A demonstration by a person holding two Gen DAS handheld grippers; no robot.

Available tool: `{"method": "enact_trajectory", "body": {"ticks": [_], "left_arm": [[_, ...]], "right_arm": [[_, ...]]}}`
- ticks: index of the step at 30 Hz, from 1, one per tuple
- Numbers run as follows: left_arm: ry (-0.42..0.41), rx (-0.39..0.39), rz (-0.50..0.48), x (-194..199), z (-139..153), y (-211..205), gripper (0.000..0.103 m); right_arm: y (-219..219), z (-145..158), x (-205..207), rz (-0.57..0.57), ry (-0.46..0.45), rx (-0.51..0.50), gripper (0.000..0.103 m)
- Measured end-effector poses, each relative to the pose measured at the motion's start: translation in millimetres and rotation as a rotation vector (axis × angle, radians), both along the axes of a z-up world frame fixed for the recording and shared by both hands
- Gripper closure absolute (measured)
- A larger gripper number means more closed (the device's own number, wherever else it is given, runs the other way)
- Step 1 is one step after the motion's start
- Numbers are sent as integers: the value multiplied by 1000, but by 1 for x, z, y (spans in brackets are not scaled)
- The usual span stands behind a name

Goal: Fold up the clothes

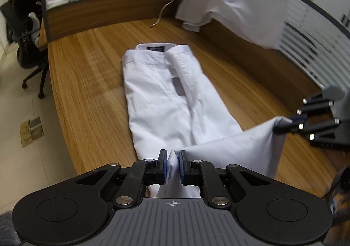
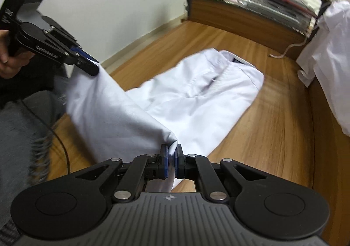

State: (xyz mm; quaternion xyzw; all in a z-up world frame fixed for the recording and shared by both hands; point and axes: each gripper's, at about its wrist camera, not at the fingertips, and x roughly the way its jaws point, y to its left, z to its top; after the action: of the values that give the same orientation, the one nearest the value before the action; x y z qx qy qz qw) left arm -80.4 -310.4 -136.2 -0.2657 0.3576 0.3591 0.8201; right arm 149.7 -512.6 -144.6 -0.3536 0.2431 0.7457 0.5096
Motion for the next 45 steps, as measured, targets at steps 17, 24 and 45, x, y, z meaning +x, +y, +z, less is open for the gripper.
{"method": "enact_trajectory", "body": {"ticks": [17,24,45], "left_arm": [[2,13,134,-2,-27,30,72],[60,114,14,1,2,-27,61],[129,-86,64,15,-70,-33,54]], "right_arm": [[51,-74,20,-147,61,-78,81],[24,-35,9,-148,5,5,74],[15,-78,-43,-46,-13,-54,63]]}}
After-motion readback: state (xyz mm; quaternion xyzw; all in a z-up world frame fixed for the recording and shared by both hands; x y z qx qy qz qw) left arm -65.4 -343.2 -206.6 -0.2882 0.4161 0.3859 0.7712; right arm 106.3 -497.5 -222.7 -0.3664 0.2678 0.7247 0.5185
